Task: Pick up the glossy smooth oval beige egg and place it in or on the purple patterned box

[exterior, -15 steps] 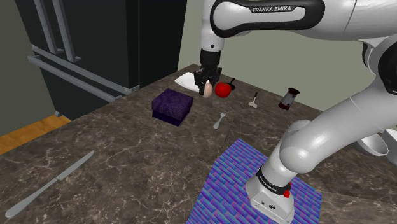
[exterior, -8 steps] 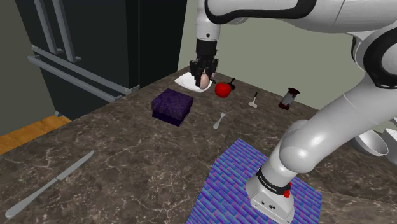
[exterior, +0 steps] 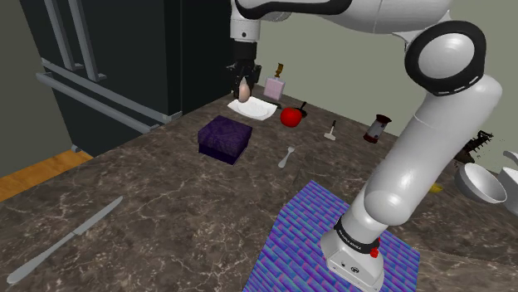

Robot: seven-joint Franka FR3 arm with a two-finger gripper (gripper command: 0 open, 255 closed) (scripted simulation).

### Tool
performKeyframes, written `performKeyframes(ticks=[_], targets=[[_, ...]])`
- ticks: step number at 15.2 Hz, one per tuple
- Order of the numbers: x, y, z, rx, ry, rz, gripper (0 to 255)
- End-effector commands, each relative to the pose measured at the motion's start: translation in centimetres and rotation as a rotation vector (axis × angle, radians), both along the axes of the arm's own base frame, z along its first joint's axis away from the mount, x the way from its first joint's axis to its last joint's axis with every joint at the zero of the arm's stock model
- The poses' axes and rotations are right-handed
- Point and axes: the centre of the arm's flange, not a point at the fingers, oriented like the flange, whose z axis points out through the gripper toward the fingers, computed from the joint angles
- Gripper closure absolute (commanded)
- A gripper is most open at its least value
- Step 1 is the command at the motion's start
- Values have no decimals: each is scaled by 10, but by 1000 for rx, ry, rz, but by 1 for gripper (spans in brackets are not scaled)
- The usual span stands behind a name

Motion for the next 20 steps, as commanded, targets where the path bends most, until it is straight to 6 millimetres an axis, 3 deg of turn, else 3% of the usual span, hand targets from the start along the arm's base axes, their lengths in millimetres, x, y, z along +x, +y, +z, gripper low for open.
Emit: performKeyframes(ticks=[1, 2, 16, 20], targets=[[27, -3, -1, 0, 0, 0, 255], [41, -4, 0, 0, 0, 0, 255], [41, -4, -72, 0, 0, 0, 255], [41, -4, -72, 0, 0, 0, 255]])
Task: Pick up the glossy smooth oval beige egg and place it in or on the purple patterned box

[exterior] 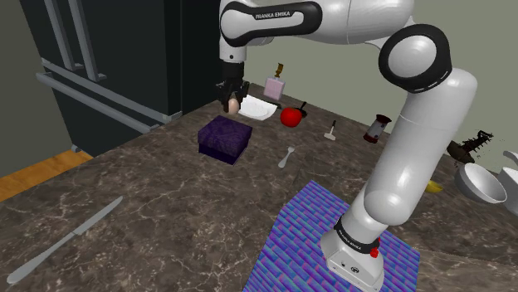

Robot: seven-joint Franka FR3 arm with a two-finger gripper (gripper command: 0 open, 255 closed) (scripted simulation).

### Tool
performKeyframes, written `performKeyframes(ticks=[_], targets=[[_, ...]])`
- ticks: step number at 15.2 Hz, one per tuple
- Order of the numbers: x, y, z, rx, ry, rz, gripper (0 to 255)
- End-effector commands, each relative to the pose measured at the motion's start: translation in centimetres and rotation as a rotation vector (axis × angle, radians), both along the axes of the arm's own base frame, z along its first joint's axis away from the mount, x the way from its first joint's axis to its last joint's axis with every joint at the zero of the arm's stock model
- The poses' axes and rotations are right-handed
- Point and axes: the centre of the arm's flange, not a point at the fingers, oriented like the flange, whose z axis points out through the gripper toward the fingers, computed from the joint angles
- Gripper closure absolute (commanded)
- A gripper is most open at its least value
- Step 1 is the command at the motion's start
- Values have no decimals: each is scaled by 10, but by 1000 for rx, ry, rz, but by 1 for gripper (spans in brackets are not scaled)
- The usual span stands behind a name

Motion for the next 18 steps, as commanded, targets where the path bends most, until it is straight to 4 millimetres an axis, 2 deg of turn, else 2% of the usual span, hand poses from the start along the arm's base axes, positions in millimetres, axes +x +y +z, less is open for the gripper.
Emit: performKeyframes(ticks=[1, 4, 5, 10, 14, 18], targets=[[0, 0, 0, 0, 0, 0, 255], [0, 0, 0, 0, 0, 0, 255], [0, 0, 0, 0, 0, 0, 0], [0, 0, 0, 0, 0, 0, 0], [8, 1, 49, 0, 0, 0, 0], [8, 1, 49, 0, 0, 0, 0]])
